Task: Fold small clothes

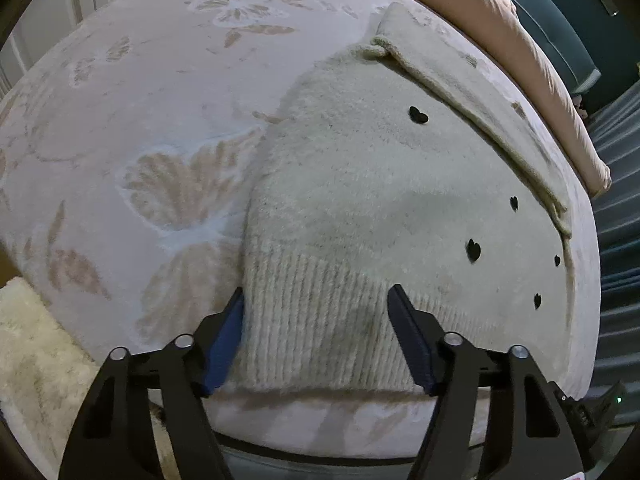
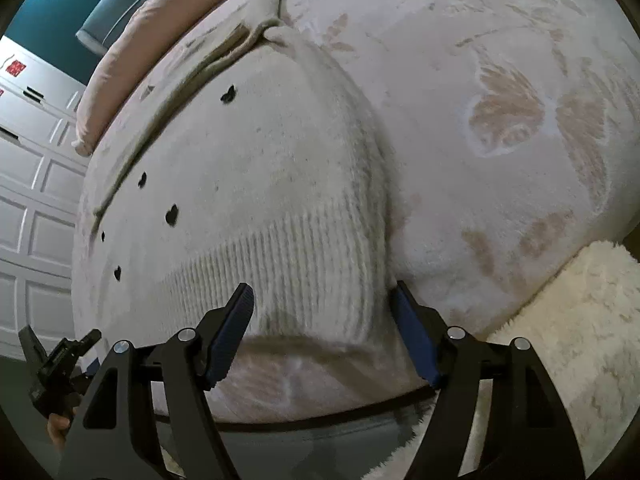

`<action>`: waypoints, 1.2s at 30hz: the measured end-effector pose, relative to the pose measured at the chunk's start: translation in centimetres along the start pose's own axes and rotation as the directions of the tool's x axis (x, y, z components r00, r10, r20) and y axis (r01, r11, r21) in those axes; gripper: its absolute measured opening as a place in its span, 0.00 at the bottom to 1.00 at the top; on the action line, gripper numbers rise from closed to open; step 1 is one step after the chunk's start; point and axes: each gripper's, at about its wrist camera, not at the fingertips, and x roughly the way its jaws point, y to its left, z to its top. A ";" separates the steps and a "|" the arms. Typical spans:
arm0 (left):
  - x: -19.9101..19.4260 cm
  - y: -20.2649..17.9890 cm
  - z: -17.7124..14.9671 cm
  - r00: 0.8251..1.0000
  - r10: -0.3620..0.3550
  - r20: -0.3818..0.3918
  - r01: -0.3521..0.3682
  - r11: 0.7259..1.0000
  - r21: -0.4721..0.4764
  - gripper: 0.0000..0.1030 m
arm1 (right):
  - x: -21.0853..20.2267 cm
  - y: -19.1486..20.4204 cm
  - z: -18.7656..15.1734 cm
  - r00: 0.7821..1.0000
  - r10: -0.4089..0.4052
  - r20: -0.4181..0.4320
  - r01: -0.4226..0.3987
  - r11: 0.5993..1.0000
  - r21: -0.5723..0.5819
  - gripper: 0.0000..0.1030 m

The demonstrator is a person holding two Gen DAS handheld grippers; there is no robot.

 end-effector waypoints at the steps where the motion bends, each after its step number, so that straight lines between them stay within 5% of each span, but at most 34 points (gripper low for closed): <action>1: 0.1 -0.2 0.2 1.000 0.005 -0.008 -0.005 1.000 0.007 0.50 | 0.0 0.2 0.2 1.000 0.003 0.003 -0.003 1.000 -0.001 0.60; 4: 0.4 -0.4 0.7 1.000 -0.014 -0.027 0.015 1.000 0.023 0.28 | 0.0 0.5 0.4 1.000 0.015 0.009 -0.015 1.000 -0.018 0.49; 6: 0.3 -0.5 0.6 0.999 -0.033 -0.040 0.034 0.999 0.029 0.09 | 0.1 0.6 0.4 1.000 0.018 0.009 -0.017 0.999 -0.030 0.29; 8: 0.1 -0.6 0.3 0.999 -0.028 -0.034 0.029 0.999 0.045 0.08 | 0.2 0.8 0.4 1.000 0.023 0.008 -0.023 0.999 -0.045 0.11; 16: -3.4 -0.1 -1.1 0.997 -0.074 0.007 0.074 0.995 0.060 0.05 | -2.6 0.9 -0.1 0.996 0.070 0.053 -0.067 0.996 -0.056 0.06; 22: -6.7 0.5 -2.9 0.993 -0.120 -0.007 0.120 0.989 0.091 0.05 | -5.3 0.4 -1.4 0.999 0.027 0.037 -0.022 0.992 -0.123 0.05; 28: -9.3 2.3 -8.4 0.991 -0.064 -0.120 0.082 0.985 0.152 0.05 | -8.1 -1.3 -6.4 0.991 -0.075 -0.110 0.045 0.966 -0.255 0.05; 33: -11.5 4.4 -13.9 0.963 -0.028 -0.270 0.071 0.986 0.154 0.05 | -11.3 -2.9 -10.3 0.964 -0.135 -0.231 0.056 0.946 -0.318 0.05; 36: -12.3 4.5 -14.1 0.950 -0.018 -0.313 0.067 0.987 0.145 0.05 | -12.4 -3.0 -10.3 0.953 -0.131 -0.274 0.038 0.946 -0.321 0.05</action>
